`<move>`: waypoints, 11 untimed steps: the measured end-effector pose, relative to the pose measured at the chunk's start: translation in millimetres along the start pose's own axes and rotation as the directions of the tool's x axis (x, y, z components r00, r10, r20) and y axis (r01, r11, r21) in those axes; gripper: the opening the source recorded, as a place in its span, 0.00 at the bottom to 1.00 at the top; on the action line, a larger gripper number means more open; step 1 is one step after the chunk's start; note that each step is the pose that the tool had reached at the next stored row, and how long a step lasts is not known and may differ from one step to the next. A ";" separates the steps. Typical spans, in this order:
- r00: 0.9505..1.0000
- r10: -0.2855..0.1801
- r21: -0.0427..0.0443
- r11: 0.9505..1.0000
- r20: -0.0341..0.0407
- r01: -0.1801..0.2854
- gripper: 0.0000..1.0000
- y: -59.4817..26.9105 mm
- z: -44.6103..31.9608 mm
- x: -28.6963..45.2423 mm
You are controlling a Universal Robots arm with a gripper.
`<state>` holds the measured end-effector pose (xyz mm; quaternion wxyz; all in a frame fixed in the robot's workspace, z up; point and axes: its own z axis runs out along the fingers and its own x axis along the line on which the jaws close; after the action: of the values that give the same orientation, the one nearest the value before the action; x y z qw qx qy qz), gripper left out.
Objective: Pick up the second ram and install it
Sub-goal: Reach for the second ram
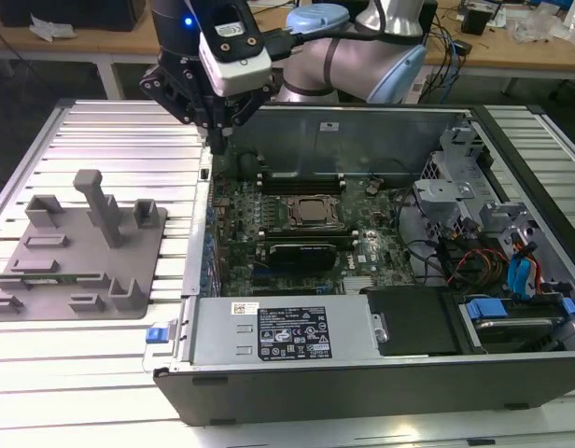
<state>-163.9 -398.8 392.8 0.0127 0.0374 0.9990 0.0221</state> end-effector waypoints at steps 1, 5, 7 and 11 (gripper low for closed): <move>1.000 0.000 0.000 1.000 0.000 0.000 0.08 -0.1 0.0 1.7; 1.000 0.000 0.000 1.000 0.000 0.000 0.08 -1.0 0.6 13.1; 1.000 0.000 0.000 1.000 0.000 0.000 0.08 -1.5 1.0 19.3; 1.000 0.000 0.000 1.000 0.000 0.000 0.08 -2.5 3.1 31.5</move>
<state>-195.5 -398.8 388.9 0.0127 0.0374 0.9990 0.0221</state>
